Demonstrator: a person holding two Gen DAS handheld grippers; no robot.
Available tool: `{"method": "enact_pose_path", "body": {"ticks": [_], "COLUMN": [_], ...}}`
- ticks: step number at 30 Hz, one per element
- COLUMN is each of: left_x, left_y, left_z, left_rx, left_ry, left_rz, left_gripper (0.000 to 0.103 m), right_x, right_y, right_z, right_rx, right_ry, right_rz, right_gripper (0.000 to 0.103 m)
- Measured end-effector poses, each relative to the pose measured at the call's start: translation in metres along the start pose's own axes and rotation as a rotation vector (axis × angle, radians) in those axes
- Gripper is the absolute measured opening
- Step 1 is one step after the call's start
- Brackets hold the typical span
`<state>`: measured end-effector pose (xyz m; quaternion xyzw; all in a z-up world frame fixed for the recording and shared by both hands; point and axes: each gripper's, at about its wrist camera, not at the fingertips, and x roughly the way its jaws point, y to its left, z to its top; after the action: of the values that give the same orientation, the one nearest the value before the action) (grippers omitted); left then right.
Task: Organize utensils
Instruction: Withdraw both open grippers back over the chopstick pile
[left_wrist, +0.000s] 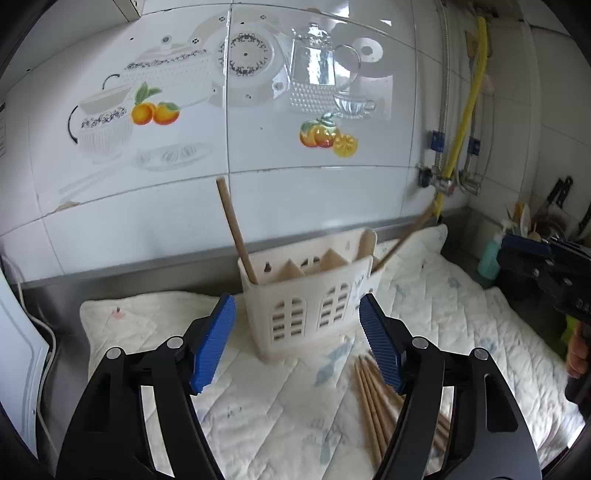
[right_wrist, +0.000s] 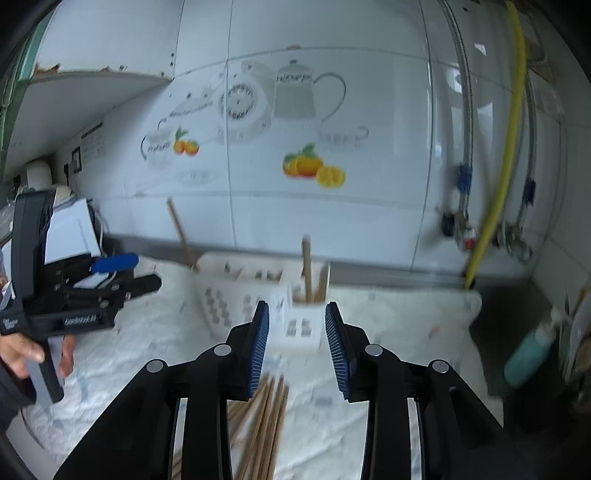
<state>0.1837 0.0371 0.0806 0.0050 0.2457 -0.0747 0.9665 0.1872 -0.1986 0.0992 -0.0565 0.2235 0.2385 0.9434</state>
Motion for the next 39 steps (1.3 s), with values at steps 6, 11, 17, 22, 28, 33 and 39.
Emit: {"method": "enact_pose_path", "body": {"ticks": [6, 11, 17, 22, 28, 33, 39], "left_x": [-0.018, -0.034, -0.044, -0.045, -0.037, -0.033, -0.031], "left_y": [-0.009, -0.020, -0.029, -0.033, -0.037, -0.038, -0.038], "left_z": [-0.032, -0.062, -0.096, -0.121, -0.140, -0.145, -0.150], "left_rx": [-0.012, 0.029, 0.023, 0.015, -0.005, -0.012, -0.010], "left_ry": [0.044, 0.073, 0.118, 0.147, 0.186, 0.201, 0.215], "left_rz": [-0.012, -0.014, -0.048, -0.028, -0.031, -0.026, -0.020], "left_gripper": [0.073, 0.073, 0.081, 0.088, 0.094, 0.096, 0.097], "right_x": [-0.009, -0.015, -0.018, -0.015, -0.014, -0.012, -0.012], "right_y": [0.016, 0.024, 0.036, 0.035, 0.032, 0.027, 0.030], "right_z": [-0.062, -0.113, -0.156, -0.174, -0.189, -0.196, -0.200], "right_rx": [-0.006, 0.026, 0.017, 0.024, 0.044, 0.071, 0.066], "right_ry": [0.104, 0.185, 0.255, 0.296, 0.336, 0.362, 0.380], "right_rz": [-0.003, 0.008, -0.006, -0.014, -0.011, -0.001, 0.005], "right_gripper": [0.031, 0.031, 0.029, 0.023, 0.019, 0.016, 0.014]}}
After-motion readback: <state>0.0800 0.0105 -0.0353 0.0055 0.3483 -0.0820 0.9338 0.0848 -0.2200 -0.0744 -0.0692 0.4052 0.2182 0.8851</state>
